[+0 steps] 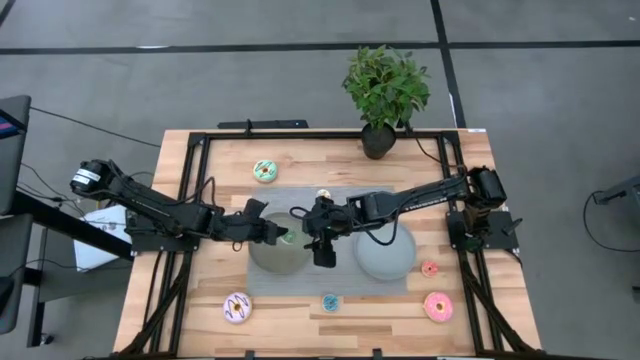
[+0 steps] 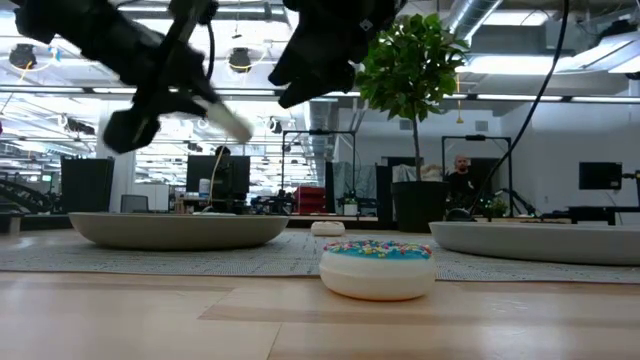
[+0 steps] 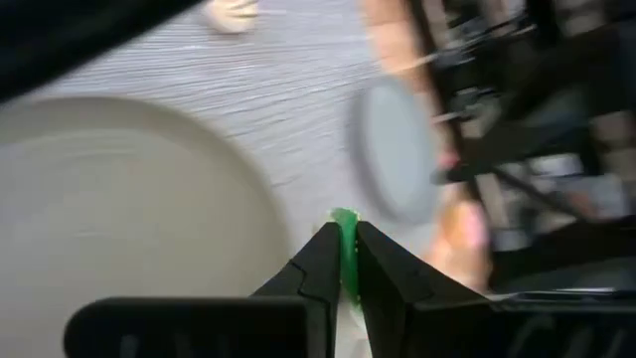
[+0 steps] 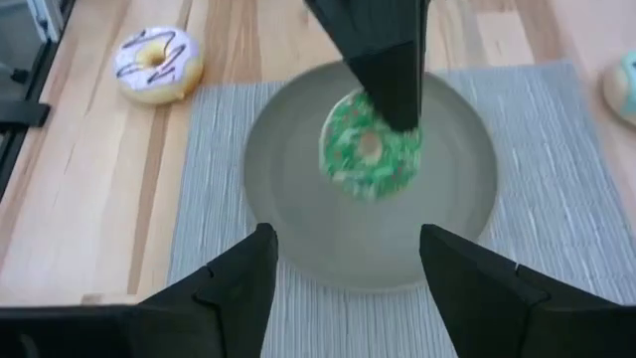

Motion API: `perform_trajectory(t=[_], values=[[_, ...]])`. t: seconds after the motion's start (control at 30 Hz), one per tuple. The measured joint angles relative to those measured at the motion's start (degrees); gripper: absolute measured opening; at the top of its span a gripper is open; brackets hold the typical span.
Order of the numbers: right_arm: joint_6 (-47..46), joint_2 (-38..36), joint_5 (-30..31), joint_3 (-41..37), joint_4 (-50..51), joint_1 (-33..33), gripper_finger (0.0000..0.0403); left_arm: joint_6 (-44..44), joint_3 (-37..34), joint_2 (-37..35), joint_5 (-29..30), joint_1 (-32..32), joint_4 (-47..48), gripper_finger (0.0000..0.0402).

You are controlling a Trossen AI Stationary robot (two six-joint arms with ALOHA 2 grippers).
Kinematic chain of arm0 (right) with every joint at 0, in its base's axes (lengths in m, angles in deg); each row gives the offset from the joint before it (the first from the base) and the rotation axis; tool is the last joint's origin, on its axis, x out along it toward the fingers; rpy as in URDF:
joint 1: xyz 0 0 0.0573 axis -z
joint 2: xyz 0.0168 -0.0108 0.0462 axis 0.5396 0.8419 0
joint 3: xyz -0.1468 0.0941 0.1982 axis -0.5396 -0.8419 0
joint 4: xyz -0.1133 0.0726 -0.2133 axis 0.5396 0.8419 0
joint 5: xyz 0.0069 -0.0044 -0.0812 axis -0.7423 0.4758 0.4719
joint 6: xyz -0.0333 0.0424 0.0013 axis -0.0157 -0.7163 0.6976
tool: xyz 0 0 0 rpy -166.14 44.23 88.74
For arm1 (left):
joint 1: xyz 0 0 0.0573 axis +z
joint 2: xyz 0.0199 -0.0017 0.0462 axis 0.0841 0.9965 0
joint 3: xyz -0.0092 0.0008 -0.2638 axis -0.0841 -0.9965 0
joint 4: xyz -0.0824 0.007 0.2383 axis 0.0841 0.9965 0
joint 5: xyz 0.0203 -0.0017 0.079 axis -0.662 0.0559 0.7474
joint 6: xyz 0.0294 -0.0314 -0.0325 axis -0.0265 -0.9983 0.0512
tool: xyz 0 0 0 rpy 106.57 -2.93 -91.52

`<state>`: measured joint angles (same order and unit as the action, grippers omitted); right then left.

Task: Pick & Place donuts
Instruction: Put the small green donut on the dark gray plate

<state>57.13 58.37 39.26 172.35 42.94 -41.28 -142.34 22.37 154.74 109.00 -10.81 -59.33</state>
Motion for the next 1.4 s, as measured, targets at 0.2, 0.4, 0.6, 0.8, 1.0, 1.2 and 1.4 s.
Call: perform_trajectory(t=[0.2, 0.4, 0.6, 0.8, 1.0, 1.2, 1.4], values=[[0.0, 0.0, -0.12, 0.0, 0.87, 0.0, 0.024, -1.14, 0.0, 0.0, 0.58, 0.0, 11.76, 0.0028], [0.0, 0.0, -0.12, 0.0, 0.87, 0.0, 0.024, 1.28, 0.0, 0.0, 1.02, 0.03, 16.85, 0.0029], [-0.05, 0.0, -0.12, 0.0, 0.98, -0.03, 0.024, 4.7, 0.0, 0.0, 1.63, 1.46, 19.66, 0.003], [-0.48, 0.0, -0.12, 0.0, 1.26, -0.15, 0.024, 5.7, 0.0, 0.0, 1.47, 3.6, 22.63, 0.003], [-0.48, 0.0, -0.12, 0.0, 1.26, -0.17, 0.024, 6.36, 0.0, 0.0, 0.22, 4.38, 22.92, 0.003], [-0.5, 0.0, -0.08, 0.0, 1.25, -0.15, 0.024, 5.4, 0.0, 0.02, 1.48, 4.37, 22.41, 0.003], [-0.5, 0.0, -0.04, 0.0, 1.24, -0.15, 0.024, 5.3, 0.0, 0.64, 3.59, 4.37, 21.19, 0.003]])
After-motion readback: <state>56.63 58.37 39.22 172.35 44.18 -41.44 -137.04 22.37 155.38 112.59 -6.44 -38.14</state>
